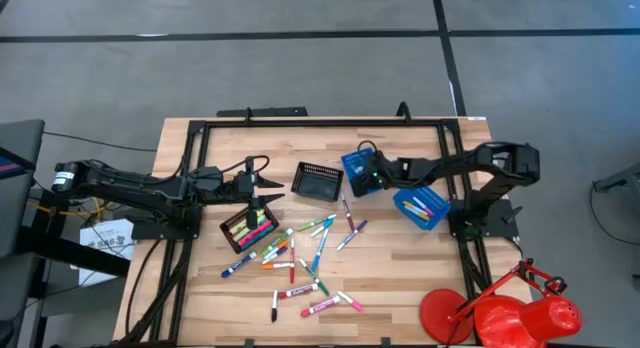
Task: Pick & Place Markers
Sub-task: Put the large green marker into the left blue bin, then put the small dark blue marker into the right black bin
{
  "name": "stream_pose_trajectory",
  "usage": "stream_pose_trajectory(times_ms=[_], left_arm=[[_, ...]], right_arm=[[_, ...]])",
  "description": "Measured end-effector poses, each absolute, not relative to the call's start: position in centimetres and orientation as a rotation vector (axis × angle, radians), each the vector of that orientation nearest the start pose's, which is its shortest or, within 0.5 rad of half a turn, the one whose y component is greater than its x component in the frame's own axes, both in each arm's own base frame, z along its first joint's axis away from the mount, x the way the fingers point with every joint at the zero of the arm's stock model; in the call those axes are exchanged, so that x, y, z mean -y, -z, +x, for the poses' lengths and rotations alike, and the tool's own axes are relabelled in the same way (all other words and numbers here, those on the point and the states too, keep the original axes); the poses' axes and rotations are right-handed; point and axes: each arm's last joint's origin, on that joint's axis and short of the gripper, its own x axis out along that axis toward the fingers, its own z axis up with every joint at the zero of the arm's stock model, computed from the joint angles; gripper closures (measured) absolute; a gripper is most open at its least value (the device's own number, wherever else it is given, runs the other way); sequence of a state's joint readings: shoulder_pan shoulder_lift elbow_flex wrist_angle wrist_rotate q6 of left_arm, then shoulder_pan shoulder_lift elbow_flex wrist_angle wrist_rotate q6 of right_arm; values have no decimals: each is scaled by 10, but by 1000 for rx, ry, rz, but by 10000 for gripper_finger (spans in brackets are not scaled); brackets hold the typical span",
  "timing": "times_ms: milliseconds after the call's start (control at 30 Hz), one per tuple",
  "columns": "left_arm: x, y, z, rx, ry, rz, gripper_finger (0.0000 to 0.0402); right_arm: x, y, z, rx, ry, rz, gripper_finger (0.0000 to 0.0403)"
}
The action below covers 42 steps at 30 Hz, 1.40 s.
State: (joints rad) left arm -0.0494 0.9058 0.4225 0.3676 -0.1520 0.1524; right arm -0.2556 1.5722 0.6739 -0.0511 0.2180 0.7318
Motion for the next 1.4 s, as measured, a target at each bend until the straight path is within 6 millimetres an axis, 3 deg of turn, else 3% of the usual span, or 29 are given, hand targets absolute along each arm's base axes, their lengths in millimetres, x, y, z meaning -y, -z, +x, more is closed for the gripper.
stream_pose_trajectory(times_ms=[367,600,767,967,1167,1400], left_arm=[[5,-239,198,-123,-94,163,296],[5,-239,198,-123,-93,163,296],[5,-239,198,-123,-94,163,296],[5,-239,198,-123,-93,163,296],[5,-239,198,-123,-93,163,296],[5,-239,198,-123,-94,163,296]], right_arm=[[44,-140,270,-785,652,712,329],[44,-140,268,-805,655,684,288],[48,-155,265,-762,620,648,257],[40,-186,257,-685,490,502,244],[3,-203,255,-672,214,353,256],[-52,-180,268,-721,12,243,266]])
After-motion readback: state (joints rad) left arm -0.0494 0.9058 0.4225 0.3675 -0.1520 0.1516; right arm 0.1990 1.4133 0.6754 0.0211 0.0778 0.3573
